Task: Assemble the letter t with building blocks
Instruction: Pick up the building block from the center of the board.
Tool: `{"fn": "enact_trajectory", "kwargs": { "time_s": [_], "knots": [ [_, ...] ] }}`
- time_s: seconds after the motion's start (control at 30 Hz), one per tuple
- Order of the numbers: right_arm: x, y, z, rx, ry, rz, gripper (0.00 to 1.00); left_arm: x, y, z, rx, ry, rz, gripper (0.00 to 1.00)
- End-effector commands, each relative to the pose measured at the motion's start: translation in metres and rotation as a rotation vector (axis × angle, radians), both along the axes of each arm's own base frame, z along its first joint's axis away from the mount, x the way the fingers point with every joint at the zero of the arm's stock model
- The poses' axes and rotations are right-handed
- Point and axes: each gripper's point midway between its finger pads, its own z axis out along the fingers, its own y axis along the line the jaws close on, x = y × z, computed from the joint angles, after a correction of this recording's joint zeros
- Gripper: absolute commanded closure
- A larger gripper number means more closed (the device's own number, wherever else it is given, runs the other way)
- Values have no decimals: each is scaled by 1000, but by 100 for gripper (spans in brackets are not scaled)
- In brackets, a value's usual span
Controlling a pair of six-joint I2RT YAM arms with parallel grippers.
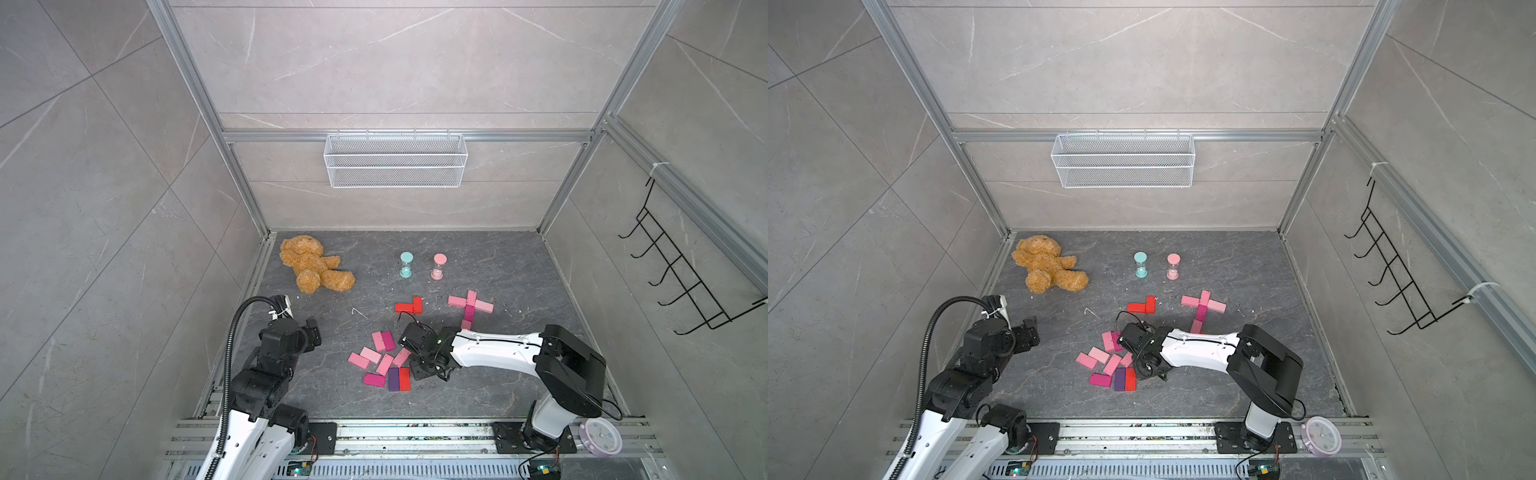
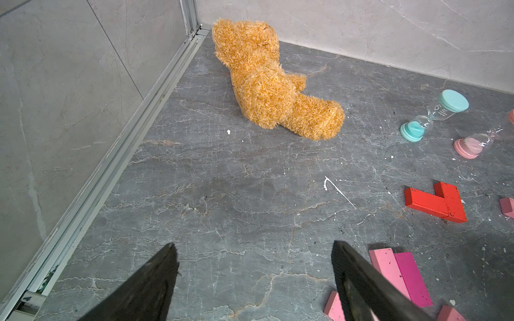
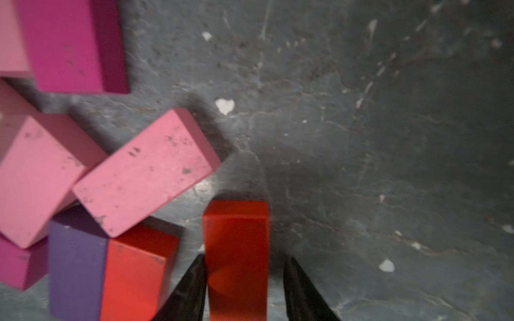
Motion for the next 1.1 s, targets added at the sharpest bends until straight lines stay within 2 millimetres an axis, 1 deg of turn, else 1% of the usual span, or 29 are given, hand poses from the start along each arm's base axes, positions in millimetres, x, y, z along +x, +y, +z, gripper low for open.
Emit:
{"fn": "enact_trajectory", "kwargs": {
  "time_s": [0.0,0.17,0.27,0.37,0.47,0.5,0.53,0.63,0.73,0.83,0.97,1.07],
  "knots": [
    [-2,-15,-7,-68,-6,-12,53,3,-1,13,-5,-39,0,11],
    [1,-6,-8,-58,-5,27,54,3,-1,13,-5,-38,0,11],
    [2,-4,-11,-70,0,49,59,3,0,13,-1,-36,0,11],
    [0,-7,-16,-92,9,71,68,2,0,14,0,-38,1,12],
    [1,-10,-15,-118,-1,126,87,2,0,14,0,-41,2,11],
    [4,-12,-12,-131,-21,147,95,2,0,14,1,-40,2,11],
    [7,-13,-7,-139,-47,172,100,2,1,14,1,-42,2,11],
    [20,-15,13,-147,-143,247,100,2,0,14,4,-39,-1,11],
    [36,-14,38,-147,-253,356,100,2,0,14,2,-42,-1,11],
    [49,-14,58,-137,-305,469,100,1,1,15,2,-45,1,12],
    [71,-23,74,-106,-315,587,100,1,0,16,-2,-51,-2,11],
    [94,-31,86,-98,-326,655,100,1,0,16,-4,-54,-5,11]
  ]
}}
